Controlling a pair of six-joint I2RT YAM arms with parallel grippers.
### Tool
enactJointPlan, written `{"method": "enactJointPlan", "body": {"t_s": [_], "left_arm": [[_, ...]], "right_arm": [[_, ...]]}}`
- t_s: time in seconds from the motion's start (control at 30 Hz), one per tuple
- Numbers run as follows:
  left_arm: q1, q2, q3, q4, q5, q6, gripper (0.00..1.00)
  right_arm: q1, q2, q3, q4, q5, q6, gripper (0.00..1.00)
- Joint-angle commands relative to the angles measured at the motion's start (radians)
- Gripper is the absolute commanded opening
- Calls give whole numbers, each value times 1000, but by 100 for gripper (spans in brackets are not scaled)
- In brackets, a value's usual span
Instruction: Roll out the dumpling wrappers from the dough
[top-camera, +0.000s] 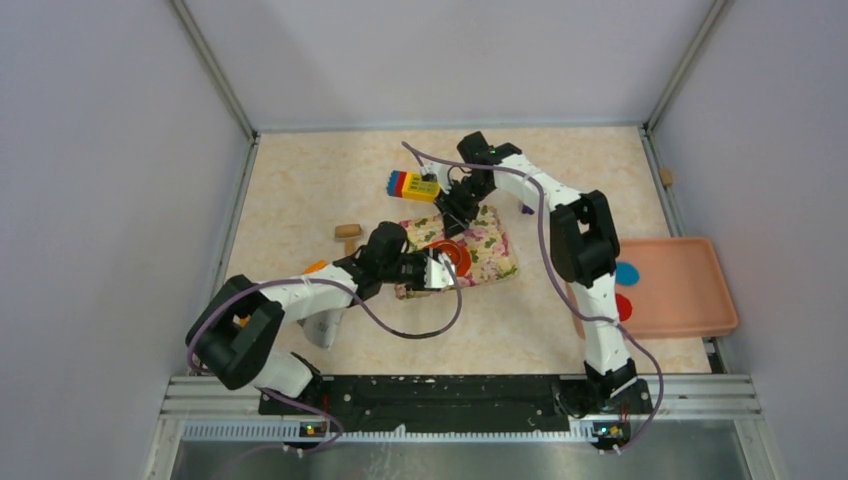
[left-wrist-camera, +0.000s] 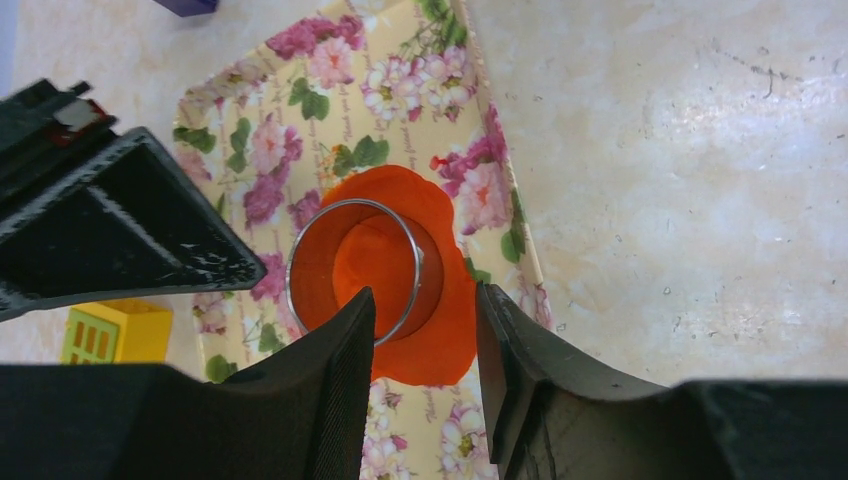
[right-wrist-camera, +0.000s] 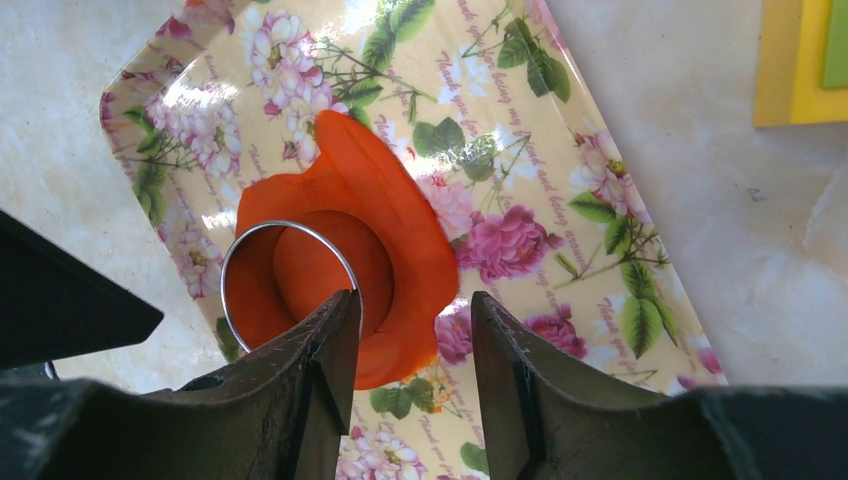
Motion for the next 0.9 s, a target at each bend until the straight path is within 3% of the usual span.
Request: {"method": "enactJointPlan", "body": {"t_s": [0.0, 0.47, 0.87], "left_arm": [[-11, 53, 39, 31, 44, 54, 45], [-30, 145, 87, 28, 8, 52, 44], [-29, 205, 113, 28, -52, 44, 33]], "right_arm": [[10, -12, 3, 7, -15, -50, 45], [29, 33, 27, -49, -12, -122, 45], [44, 59, 41, -86, -11, -166, 41]]}}
